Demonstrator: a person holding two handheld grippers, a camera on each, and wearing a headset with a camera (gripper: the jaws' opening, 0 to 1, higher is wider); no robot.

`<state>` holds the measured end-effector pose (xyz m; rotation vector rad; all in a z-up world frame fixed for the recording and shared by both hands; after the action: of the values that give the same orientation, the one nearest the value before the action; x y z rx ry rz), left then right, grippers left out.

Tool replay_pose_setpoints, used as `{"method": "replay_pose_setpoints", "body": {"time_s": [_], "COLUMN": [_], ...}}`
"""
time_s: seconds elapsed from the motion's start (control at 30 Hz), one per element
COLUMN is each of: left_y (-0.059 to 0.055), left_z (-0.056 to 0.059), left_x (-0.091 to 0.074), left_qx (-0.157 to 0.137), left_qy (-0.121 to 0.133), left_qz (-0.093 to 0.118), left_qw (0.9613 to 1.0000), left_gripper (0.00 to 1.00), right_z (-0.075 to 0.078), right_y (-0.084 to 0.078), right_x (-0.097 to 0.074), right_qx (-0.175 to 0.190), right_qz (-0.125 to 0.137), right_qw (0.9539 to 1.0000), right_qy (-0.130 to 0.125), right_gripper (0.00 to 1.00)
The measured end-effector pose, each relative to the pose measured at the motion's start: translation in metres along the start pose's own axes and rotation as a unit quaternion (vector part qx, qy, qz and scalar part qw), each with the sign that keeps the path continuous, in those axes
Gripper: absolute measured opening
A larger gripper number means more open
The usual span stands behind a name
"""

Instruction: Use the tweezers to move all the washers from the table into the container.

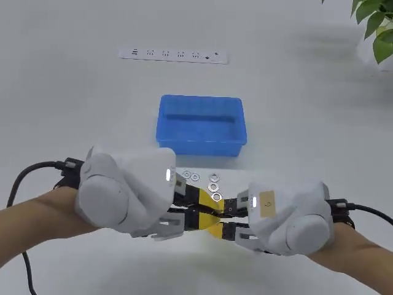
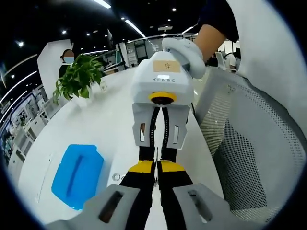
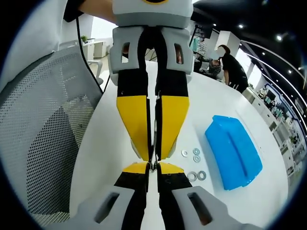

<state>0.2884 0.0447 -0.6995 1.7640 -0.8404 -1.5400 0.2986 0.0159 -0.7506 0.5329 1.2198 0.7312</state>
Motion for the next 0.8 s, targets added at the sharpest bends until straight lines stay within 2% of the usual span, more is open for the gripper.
{"method": "replay_pose_setpoints", "body": {"time_s": [0.1,0.17,0.6,0.8], "left_y": [0.000,0.000,0.006,0.007], "left_z": [0.000,0.000,-0.006,-0.008], "left_x": [-0.001,-0.001,-0.008,-0.010], "left_qx": [-0.003,-0.001,0.010,0.005], "left_qy": [-0.002,-0.003,0.005,0.014], "left_qz": [0.002,0.003,0.011,0.017], "left_qw": [1.0000,1.0000,0.9999,0.9997], "left_gripper": [0.06,0.06,0.06,0.06], "right_z": [0.000,0.000,0.008,0.011], "right_y": [0.000,0.001,0.006,0.003], "right_x": [0.000,0.001,-0.004,-0.008], "right_qx": [0.003,0.021,0.026,0.050], "right_qz": [0.000,0.001,0.010,0.012], "right_qw": [1.0000,0.9998,0.9995,0.9983], "right_qy": [-0.001,-0.003,-0.016,-0.028], "right_gripper": [0.07,0.07,0.08,0.10]}}
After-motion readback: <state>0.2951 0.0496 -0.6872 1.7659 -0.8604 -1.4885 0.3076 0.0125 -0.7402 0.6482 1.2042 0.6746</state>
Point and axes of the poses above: the centre of the closed fingertips' face, and the gripper's own axes: x roughly forward along the fingers, z roughly to its right, y roughly out of its top, the point moved 4 cm from there along -x, roughly backward along the fingers, and after that the axes turned 6 degrees about -y, right-handed, at the moved point
